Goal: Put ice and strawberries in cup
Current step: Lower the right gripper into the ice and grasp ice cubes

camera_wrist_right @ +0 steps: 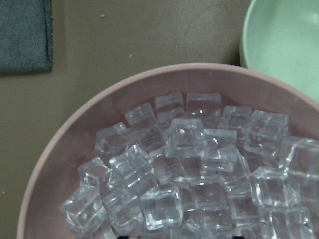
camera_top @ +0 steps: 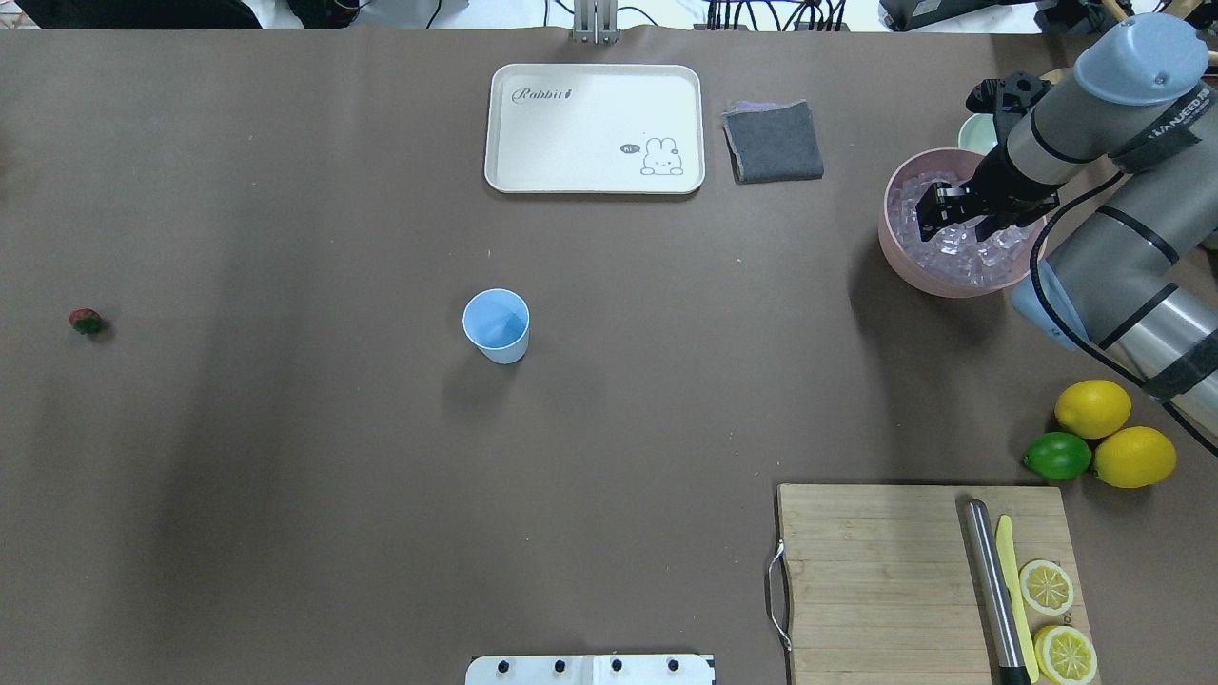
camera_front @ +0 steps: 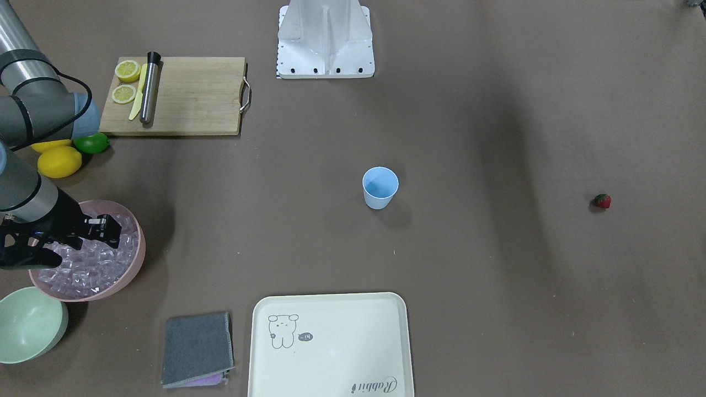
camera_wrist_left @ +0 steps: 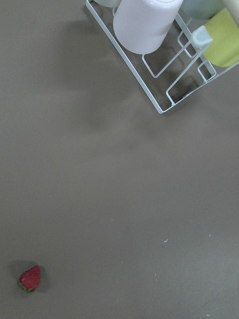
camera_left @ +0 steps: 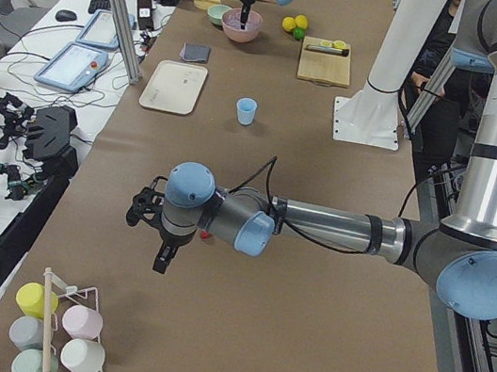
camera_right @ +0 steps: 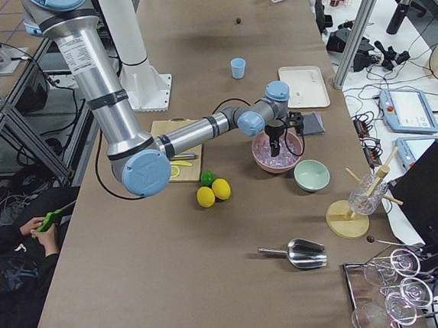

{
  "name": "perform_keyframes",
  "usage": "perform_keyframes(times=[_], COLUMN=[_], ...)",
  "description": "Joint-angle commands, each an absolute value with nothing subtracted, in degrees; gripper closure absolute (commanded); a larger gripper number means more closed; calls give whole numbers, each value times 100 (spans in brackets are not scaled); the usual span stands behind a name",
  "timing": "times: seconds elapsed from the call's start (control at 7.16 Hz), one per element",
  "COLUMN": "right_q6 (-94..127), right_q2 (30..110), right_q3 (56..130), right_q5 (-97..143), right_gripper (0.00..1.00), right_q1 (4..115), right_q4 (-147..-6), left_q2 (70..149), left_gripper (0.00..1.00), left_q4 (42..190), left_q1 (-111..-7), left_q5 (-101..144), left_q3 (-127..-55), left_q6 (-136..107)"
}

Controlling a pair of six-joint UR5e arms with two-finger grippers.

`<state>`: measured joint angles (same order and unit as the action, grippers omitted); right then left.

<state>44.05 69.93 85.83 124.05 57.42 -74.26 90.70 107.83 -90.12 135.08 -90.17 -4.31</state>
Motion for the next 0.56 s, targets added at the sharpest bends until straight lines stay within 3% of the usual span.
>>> perform_keyframes(times=[0.0, 0.28, 0.42], right_q6=[4412, 4403, 4395], right_q2=[6996, 6996, 6987], right_q3=[8534, 8499, 8499], right_q5=[12401, 12401, 12427], right_gripper=[26, 32, 42], right_q1=[5687, 5678, 5678], right_q4=[-7427, -7427, -7427], left_q2=[9070, 9070, 9070], left_gripper=[2, 2, 2], left_q4=[10784, 10784, 10784], left_q1=[-9009, -9009, -9009], left_q5=[13509, 13509, 13509], left_q3=[-9009, -9009, -9009], left_q6=[-431, -431, -422])
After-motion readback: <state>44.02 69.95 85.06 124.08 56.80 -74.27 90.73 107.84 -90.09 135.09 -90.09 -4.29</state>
